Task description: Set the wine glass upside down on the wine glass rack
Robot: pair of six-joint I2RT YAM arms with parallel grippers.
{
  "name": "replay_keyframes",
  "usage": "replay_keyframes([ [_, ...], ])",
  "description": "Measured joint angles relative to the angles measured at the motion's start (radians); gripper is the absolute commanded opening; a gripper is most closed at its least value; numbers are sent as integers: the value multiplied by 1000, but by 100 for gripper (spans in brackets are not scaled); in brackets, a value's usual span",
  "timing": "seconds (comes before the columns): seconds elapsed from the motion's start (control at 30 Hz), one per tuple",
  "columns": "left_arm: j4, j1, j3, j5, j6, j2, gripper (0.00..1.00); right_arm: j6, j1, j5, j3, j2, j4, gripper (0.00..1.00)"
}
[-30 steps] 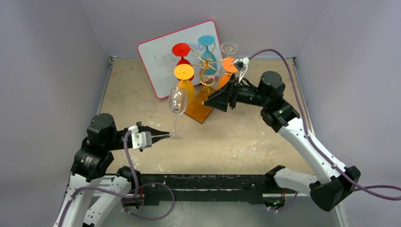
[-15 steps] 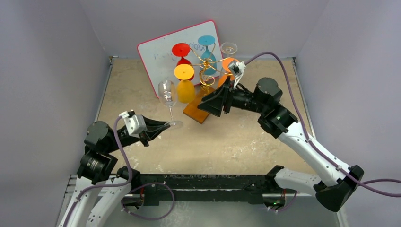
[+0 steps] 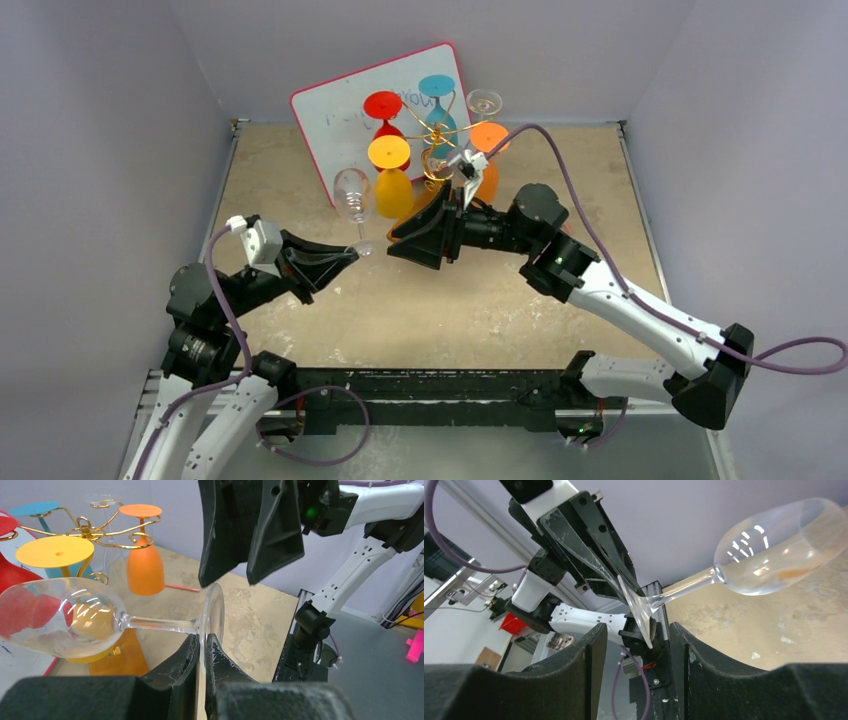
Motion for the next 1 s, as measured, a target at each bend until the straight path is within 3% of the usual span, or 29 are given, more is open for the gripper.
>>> replay_keyframes([
  [0.27, 24, 0, 12, -4, -39, -8, 0, -4, 63, 2, 0, 58, 40, 43],
  [0.37, 28, 0, 13, -4, -48, -8, 0, -5, 77, 2, 1, 58, 49, 30],
  [0.5, 46, 0, 13, -4, -67, -11, 0, -11, 86, 5, 8, 69, 59, 3],
  [0.63, 76, 0, 13, -17, -92, -14, 0, -15, 88, 22, 8, 69, 71, 0],
  [0.73, 82, -1, 13, -32, -92, -9, 13, -13, 90, 42, 8, 68, 78, 0],
  [1.0, 95, -1, 38, -35, -35, 52, 60, 58, 92, 101, 7, 30, -1, 0],
])
